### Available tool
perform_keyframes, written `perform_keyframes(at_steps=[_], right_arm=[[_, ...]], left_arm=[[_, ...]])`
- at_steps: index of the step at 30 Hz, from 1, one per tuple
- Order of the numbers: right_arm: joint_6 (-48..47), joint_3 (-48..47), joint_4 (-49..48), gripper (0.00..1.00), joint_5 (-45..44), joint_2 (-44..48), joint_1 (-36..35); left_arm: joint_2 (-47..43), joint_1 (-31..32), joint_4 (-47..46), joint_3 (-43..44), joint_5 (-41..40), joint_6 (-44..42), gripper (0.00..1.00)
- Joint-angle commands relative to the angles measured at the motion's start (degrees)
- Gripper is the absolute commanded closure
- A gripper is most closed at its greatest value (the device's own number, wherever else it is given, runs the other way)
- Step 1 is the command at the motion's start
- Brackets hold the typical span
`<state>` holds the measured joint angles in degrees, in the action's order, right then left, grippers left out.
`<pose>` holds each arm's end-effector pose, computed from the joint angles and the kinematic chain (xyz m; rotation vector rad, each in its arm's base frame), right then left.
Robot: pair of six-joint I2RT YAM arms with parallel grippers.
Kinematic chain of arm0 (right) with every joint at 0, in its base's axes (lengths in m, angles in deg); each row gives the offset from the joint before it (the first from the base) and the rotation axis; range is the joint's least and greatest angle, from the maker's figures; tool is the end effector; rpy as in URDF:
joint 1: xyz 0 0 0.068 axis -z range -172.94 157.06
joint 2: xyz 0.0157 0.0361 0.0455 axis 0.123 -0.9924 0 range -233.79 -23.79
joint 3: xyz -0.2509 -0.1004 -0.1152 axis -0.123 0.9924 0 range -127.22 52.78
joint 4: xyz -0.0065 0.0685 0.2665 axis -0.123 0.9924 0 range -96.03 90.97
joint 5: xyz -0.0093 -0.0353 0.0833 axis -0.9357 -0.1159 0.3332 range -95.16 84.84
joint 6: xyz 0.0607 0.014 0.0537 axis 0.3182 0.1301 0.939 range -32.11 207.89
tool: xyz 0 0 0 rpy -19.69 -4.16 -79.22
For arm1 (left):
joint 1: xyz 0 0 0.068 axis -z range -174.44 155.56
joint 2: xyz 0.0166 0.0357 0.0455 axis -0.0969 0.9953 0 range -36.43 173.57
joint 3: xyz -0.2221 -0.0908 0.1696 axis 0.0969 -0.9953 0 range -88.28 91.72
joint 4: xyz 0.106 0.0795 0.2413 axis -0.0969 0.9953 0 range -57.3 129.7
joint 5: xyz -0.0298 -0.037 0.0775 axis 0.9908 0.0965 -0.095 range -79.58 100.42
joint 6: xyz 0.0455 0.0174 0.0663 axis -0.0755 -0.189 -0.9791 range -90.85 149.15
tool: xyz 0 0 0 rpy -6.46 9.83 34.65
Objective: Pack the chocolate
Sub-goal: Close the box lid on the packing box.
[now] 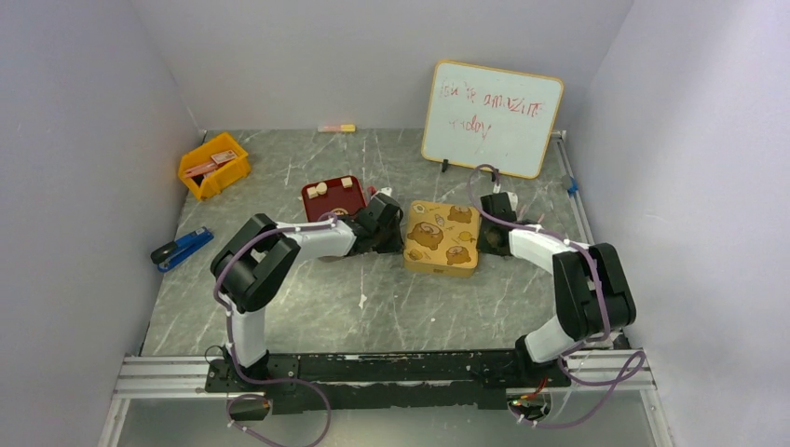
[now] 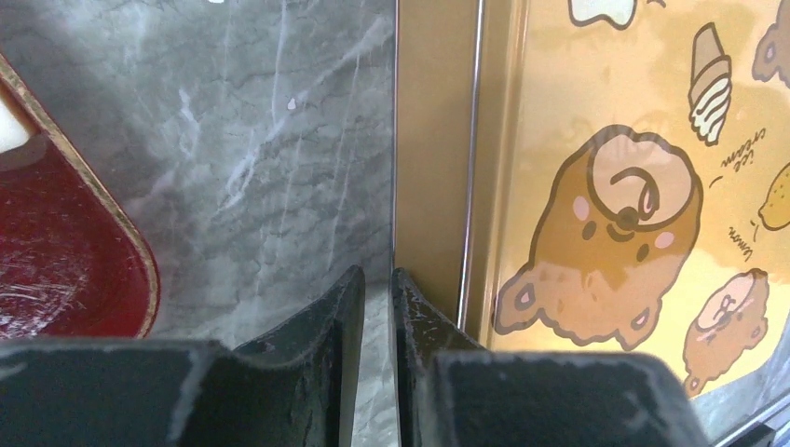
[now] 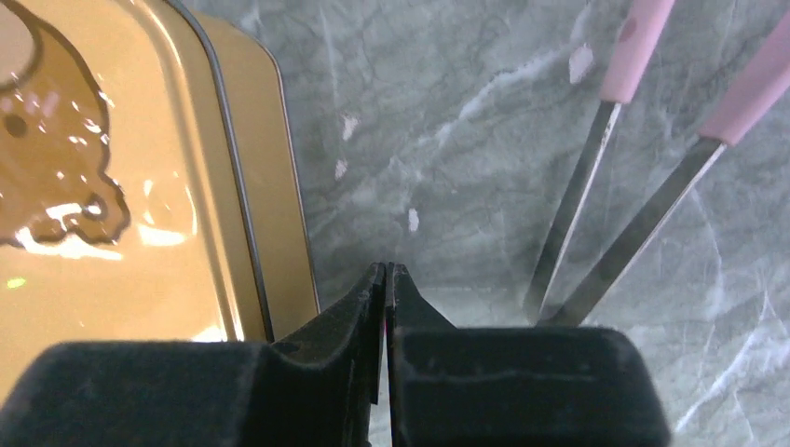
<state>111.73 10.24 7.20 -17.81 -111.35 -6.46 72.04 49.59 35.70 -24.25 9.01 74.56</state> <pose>0.3046 0.0572 0.1353 0.3090 2.5310 -0.0354 0.3149 -0.3021 0.1382 -0.0423 2.5160 -0.6677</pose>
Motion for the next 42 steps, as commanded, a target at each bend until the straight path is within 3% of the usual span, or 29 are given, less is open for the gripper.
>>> perform_keyframes(at_steps=[1,22,42], right_arm=[[0.50,-1.91,-4.07,0.92,3.56,-2.94,-0.91],[2.36,-11.10,-4.58,0.92,3.45,-10.19,-7.26],[2.35,-9.11,-4.09,0.92,3.37,-6.43,-7.40]], left_arm=[[0.27,0.42,1.76,2.94,-2.02,-2.11,0.78],[-4.38,0.82,7.48,3.39,-7.16,-5.05,0.78],[-2.11,0.43,11.18,9.48,-10.44,-7.77,0.73]])
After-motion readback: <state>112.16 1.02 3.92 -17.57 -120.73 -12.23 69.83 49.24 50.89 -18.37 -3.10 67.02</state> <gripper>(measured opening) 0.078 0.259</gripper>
